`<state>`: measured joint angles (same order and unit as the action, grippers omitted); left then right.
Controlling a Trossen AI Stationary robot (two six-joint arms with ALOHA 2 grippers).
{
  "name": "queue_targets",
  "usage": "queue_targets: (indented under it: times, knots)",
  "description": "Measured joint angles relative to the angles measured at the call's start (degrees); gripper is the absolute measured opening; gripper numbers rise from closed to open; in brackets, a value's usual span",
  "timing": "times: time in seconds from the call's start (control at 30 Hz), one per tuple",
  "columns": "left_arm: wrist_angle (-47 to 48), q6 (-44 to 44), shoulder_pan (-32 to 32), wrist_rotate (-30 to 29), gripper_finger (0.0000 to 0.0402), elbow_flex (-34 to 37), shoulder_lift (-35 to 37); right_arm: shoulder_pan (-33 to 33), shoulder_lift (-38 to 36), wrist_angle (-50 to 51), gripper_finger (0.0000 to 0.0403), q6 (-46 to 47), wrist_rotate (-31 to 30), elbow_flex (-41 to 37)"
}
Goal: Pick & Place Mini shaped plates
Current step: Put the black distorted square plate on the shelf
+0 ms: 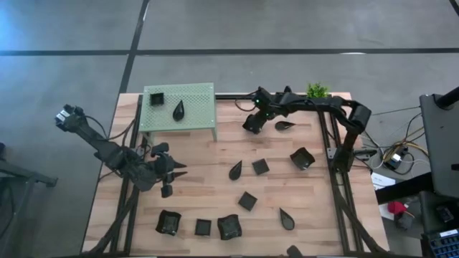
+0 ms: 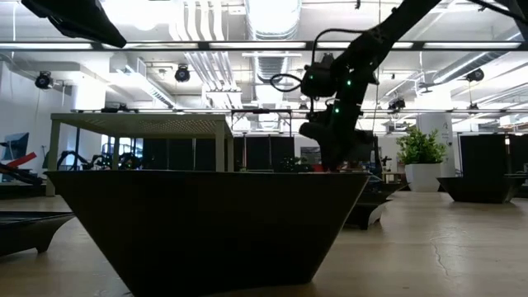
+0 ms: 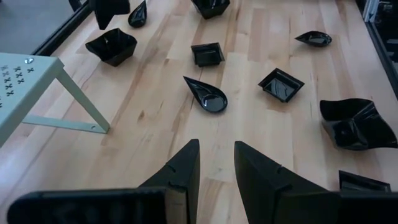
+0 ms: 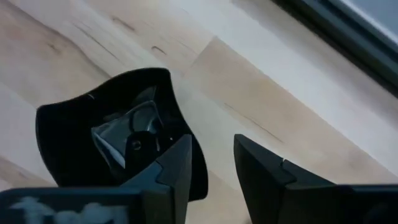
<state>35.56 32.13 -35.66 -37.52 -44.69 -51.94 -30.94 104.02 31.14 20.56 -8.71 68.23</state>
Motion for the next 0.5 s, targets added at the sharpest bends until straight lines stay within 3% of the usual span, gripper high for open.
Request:
queue_targets:
  times: [0.5]
  knots:
    - [0.0,-0.1,0.0,0.1,0.0094,0.0,0.0,-1.2,0.9,-0.2,0.0095,-3.3,4.5,-0.4]
